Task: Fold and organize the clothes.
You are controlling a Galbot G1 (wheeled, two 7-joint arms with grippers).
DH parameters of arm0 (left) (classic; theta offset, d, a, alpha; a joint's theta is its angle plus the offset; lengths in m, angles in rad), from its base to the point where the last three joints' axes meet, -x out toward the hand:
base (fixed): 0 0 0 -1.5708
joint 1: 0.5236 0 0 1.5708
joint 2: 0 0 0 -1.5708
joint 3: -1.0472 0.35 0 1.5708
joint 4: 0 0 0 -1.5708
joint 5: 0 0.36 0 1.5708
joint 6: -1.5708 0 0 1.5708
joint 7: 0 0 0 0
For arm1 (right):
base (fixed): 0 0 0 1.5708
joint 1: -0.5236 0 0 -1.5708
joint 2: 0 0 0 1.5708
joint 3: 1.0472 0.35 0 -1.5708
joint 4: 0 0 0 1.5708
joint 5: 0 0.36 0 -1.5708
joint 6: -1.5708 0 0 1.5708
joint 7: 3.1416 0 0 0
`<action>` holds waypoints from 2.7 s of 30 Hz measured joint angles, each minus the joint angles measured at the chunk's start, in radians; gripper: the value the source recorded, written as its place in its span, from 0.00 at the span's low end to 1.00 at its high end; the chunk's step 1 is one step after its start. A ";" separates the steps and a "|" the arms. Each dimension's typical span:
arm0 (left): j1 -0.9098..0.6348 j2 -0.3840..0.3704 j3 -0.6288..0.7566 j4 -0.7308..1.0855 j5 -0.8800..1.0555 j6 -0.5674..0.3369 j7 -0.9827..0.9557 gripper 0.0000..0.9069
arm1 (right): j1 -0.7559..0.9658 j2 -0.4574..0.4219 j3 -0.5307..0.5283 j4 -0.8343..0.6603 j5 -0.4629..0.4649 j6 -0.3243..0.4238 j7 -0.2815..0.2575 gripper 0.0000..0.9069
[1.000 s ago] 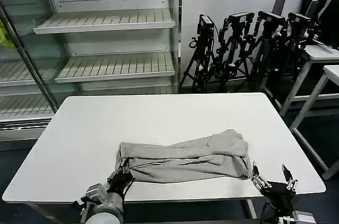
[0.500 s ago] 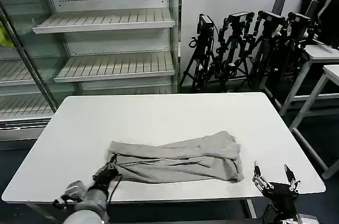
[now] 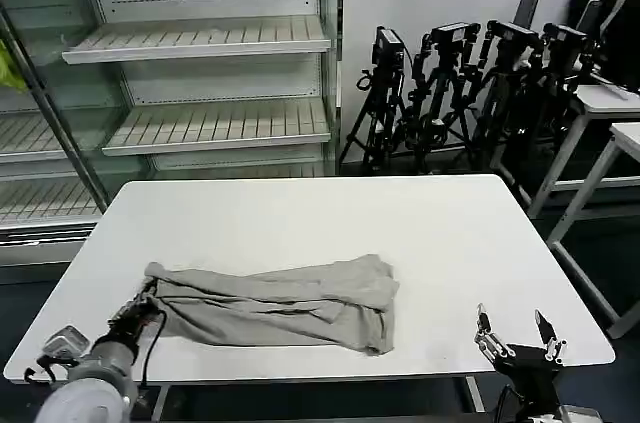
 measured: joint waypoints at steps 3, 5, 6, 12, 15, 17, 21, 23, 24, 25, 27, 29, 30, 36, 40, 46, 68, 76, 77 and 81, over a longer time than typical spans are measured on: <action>-0.002 0.008 -0.012 0.024 0.016 0.022 -0.002 1.00 | -0.007 0.000 0.002 0.002 0.000 0.000 0.000 1.00; 0.000 0.011 -0.016 0.033 0.034 0.037 -0.002 1.00 | -0.012 -0.001 0.005 0.005 0.000 0.001 -0.001 1.00; 0.002 0.013 -0.018 0.036 0.047 0.045 -0.002 1.00 | -0.014 -0.001 0.007 0.007 0.000 0.001 -0.001 1.00; 0.012 0.020 -0.041 0.042 0.110 0.076 0.005 1.00 | -0.016 -0.002 0.010 0.007 0.000 0.002 -0.001 1.00; 0.013 0.023 -0.052 0.036 0.123 0.080 0.011 1.00 | -0.013 -0.002 0.008 0.002 0.000 0.002 -0.001 1.00; 0.009 0.025 -0.054 0.030 0.120 0.079 0.018 1.00 | -0.013 -0.001 0.006 0.001 -0.001 0.002 -0.001 1.00; -0.003 0.022 -0.049 0.032 0.094 0.064 0.033 1.00 | -0.021 0.006 0.002 0.005 -0.005 0.004 -0.002 1.00; -0.014 0.017 -0.040 0.039 0.080 0.054 0.036 1.00 | -0.022 0.007 0.001 0.005 -0.007 0.005 -0.002 1.00; -0.021 0.014 -0.033 0.044 0.073 0.048 0.038 1.00 | -0.023 0.008 0.000 0.005 -0.008 0.005 -0.002 1.00; -0.028 0.010 -0.025 0.050 0.071 0.042 0.041 1.00 | -0.025 0.008 0.000 0.006 -0.009 0.006 -0.002 1.00; -0.043 0.003 -0.007 0.064 0.069 0.028 0.044 1.00 | -0.030 0.008 0.001 0.008 -0.009 0.008 -0.002 1.00; -0.060 -0.003 0.010 0.080 0.074 0.014 0.046 1.00 | -0.035 0.006 0.004 0.009 -0.009 0.010 -0.002 1.00; -0.068 -0.004 0.019 0.089 0.078 0.006 0.047 1.00 | -0.038 0.006 0.006 0.009 -0.008 0.011 -0.002 1.00; -0.091 -0.009 0.046 0.144 0.109 -0.029 0.051 0.32 | -0.050 0.007 0.015 0.009 -0.007 0.018 -0.002 1.00; -0.093 -0.017 0.057 0.156 0.122 -0.048 0.054 0.02 | -0.051 0.011 0.014 0.009 -0.008 0.019 -0.002 1.00; -0.077 -0.028 0.073 0.157 0.137 -0.066 0.057 0.02 | -0.048 0.018 0.007 0.009 -0.015 0.019 -0.001 1.00; -0.065 -0.014 0.041 0.137 0.011 -0.065 0.050 0.01 | -0.058 0.025 0.014 0.026 -0.014 0.019 0.005 1.00; -0.057 0.020 -0.054 0.097 -0.159 -0.044 0.037 0.02 | -0.043 0.022 0.007 0.012 -0.011 0.019 0.005 1.00; -0.059 0.027 -0.069 0.097 -0.178 -0.042 0.037 0.02 | -0.040 0.022 0.005 0.009 -0.011 0.019 0.005 1.00; -0.059 0.062 -0.140 0.109 -0.251 -0.029 0.038 0.01 | -0.028 0.022 -0.001 -0.002 -0.011 0.018 0.005 1.00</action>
